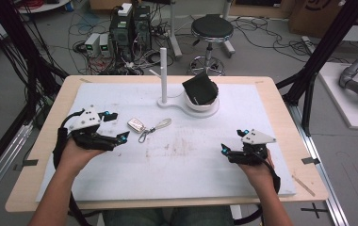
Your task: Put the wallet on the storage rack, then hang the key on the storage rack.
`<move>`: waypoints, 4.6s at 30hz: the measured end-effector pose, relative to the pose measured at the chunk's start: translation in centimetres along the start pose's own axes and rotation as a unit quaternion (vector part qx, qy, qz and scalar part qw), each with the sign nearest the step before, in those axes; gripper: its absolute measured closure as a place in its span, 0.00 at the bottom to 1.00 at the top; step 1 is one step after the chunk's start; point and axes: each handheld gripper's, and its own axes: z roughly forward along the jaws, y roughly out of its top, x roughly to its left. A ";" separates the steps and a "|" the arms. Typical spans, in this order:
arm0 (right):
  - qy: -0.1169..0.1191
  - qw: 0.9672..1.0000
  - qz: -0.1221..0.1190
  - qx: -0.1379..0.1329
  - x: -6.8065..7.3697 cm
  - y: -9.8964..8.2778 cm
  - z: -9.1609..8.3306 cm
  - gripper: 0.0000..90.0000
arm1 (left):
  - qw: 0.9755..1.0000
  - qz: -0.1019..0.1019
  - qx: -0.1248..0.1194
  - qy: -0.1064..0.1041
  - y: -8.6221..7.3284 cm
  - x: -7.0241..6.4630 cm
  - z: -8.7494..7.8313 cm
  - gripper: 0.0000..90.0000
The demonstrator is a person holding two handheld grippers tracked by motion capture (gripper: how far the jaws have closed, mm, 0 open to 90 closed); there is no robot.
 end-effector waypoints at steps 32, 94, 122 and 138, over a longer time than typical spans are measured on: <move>-0.004 1.000 -0.003 -0.007 0.0 0.4 -0.3 0.22 | 1.000 -0.019 0.013 -0.008 -1.5 0.4 1.5 0.22; 0.004 1.000 -0.004 -0.008 0.0 0.2 -0.6 0.22 | 0.994 -0.026 -0.047 0.095 6.9 1.1 9.5 0.90; 0.003 1.000 0.002 -0.005 -0.2 -0.2 -0.8 0.22 | 0.990 -0.039 0.007 0.135 8.0 4.1 13.3 0.90; 0.000 1.000 0.003 -0.005 -0.3 -0.3 -1.0 0.22 | 0.990 -0.053 0.021 0.130 7.6 4.1 14.0 0.63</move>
